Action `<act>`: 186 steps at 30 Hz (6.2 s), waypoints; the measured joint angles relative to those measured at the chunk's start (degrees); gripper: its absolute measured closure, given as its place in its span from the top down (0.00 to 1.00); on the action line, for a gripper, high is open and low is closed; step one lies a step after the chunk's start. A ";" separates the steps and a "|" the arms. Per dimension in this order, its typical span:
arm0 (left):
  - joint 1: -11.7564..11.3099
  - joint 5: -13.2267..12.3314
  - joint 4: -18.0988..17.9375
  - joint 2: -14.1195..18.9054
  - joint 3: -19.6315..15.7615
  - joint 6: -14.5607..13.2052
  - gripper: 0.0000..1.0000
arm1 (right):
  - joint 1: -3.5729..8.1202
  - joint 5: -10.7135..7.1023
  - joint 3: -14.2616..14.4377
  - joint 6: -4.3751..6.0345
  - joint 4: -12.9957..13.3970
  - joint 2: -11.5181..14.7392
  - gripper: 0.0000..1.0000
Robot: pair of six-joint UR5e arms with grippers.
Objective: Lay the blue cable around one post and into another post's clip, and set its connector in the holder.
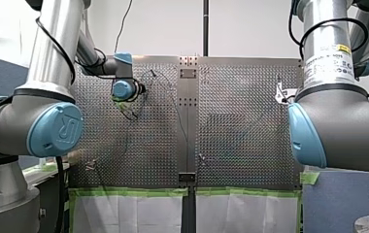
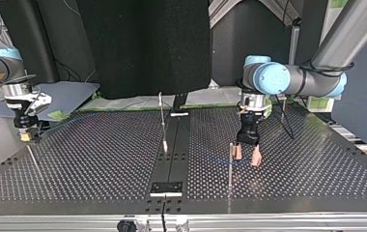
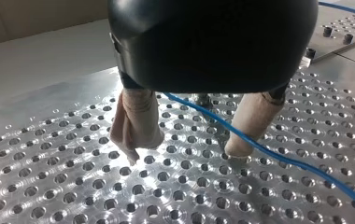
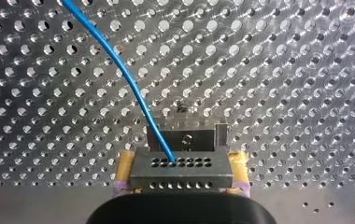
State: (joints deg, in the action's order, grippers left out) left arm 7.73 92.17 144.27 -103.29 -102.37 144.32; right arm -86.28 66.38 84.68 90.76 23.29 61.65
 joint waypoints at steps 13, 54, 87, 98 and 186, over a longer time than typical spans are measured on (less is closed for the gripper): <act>-0.04 -0.02 -0.11 0.02 0.00 0.08 1.00 | -0.33 -0.11 -1.14 -0.06 -1.86 -0.15 0.00; -0.25 -0.02 -0.20 -0.02 0.03 0.34 1.00 | -0.73 0.35 -4.17 -0.05 -3.49 -1.90 0.00; -0.28 -0.02 -0.10 -0.01 0.08 0.34 1.00 | -0.95 0.14 -4.39 -0.47 -3.44 -1.98 0.00; -0.31 -0.02 -0.17 -0.01 0.07 0.34 1.00 | -0.92 0.86 -4.41 -0.57 -3.58 -2.04 0.97; -0.94 -0.27 -0.20 0.00 0.08 0.39 1.00 | -1.21 0.10 -4.30 -0.68 -5.29 -2.21 1.00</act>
State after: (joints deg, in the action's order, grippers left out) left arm 6.79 91.89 144.06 -103.29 -102.29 144.71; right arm -87.50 66.48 80.39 90.08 18.00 59.44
